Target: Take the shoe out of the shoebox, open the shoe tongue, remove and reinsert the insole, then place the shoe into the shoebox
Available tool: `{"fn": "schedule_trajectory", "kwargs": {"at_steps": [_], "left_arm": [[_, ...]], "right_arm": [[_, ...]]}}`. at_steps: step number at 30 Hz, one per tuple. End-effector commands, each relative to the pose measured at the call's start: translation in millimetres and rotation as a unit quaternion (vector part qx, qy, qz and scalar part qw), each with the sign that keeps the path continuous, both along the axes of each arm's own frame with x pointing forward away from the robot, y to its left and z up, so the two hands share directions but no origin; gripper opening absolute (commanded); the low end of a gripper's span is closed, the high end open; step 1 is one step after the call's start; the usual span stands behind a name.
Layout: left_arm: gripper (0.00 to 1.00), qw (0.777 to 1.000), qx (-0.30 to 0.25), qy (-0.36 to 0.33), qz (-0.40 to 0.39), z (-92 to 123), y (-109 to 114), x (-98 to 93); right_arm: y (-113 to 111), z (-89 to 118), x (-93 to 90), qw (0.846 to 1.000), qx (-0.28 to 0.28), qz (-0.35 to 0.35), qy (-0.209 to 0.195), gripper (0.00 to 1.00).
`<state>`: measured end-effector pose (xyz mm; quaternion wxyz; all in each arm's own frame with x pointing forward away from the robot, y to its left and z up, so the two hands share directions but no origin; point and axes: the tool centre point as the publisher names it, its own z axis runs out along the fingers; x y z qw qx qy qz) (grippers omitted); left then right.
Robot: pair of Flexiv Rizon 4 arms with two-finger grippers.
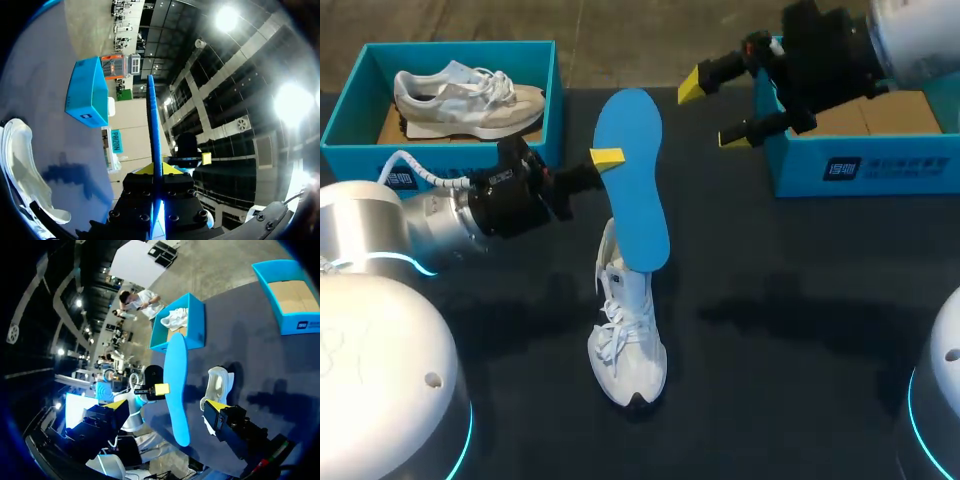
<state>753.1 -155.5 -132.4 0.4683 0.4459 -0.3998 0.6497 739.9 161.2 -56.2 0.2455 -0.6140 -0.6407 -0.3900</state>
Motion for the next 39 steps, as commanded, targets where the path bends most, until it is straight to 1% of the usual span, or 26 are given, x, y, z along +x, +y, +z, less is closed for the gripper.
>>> {"fn": "schedule_trajectory", "kwargs": {"at_steps": [1,9,14,21,27,29,31,34,39], "left_arm": [[0.0,1.0,0.0,0.002,0.001,-2.4,-0.2,-1.2],[0.0,1.0,0.013,0.011,0.005,-4.3,0.3,-1.4],[0.0,1.0,0.013,0.012,0.005,-4.9,0.3,-1.4],[0.0,1.0,0.013,0.012,0.005,-4.9,0.3,-1.4],[0.0,1.0,0.013,0.012,0.005,-4.9,0.3,-1.4],[0.0,1.0,0.013,0.012,0.005,-4.9,0.3,-1.4],[0.0,1.0,0.013,0.012,0.005,-4.9,0.3,-1.4],[0.0,1.0,0.013,0.012,0.005,-4.9,0.3,-1.4],[0.0,1.0,0.013,0.012,0.005,-4.9,0.3,-1.4]], "right_arm": [[11.6,9.9,-1.1,0.991,-0.128,-0.028,0.004,1.0],[21.7,17.9,-3.6,0.982,-0.185,-0.039,0.003,1.0],[26.3,21.2,-5.8,0.976,-0.211,-0.049,-0.001,1.0],[39.0,22.8,-6.4,0.962,-0.266,-0.057,0.003,1.0],[49.4,21.2,-4.5,0.954,-0.296,-0.056,0.009,1.0],[51.7,21.1,-3.8,0.953,-0.297,-0.055,0.011,1.0],[54.3,22.4,-3.6,0.948,-0.312,-0.059,0.015,1.0],[58.1,24.0,-3.3,0.946,-0.32,-0.059,0.017,1.0],[70.6,26.9,-2.7,0.937,-0.346,-0.052,0.017,1.0]]}}
